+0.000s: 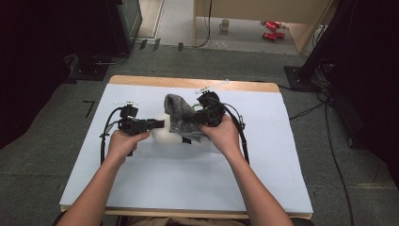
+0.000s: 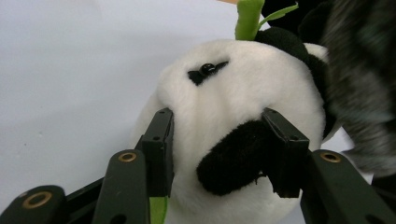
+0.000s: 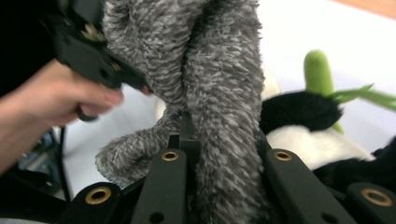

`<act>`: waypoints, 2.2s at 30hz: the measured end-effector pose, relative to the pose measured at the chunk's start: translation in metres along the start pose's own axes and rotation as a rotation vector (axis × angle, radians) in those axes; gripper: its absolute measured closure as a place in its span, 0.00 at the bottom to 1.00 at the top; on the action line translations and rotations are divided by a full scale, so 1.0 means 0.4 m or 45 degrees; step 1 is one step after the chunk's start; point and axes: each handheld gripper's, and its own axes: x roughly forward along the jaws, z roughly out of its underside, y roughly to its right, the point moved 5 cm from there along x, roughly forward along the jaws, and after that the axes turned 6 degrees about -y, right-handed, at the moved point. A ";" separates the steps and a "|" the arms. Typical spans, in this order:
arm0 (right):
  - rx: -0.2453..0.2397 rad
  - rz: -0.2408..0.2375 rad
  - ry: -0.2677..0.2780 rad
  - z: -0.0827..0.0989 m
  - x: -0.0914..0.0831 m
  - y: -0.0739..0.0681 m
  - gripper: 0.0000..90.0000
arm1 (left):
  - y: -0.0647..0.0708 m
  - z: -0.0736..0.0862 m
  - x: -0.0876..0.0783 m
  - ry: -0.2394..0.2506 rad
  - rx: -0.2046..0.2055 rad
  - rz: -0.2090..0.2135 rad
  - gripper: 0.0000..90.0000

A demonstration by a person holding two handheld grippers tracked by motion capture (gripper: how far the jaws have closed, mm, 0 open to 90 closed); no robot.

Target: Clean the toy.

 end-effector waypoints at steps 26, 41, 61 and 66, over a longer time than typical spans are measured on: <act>0.029 0.056 -0.059 -0.026 0.037 0.066 0.86 | 0.012 0.037 -0.026 0.007 0.456 -0.071 0.30; 0.068 0.010 -0.008 -0.089 0.038 0.033 0.86 | -0.010 0.035 0.019 0.129 0.328 -0.111 0.61; 0.063 0.126 -0.124 -0.080 0.093 0.062 0.86 | -0.006 0.039 0.018 0.076 0.275 -0.169 0.69; 0.095 0.122 -0.124 -0.050 0.057 0.090 0.86 | 0.003 0.038 0.019 0.061 0.310 -0.180 0.69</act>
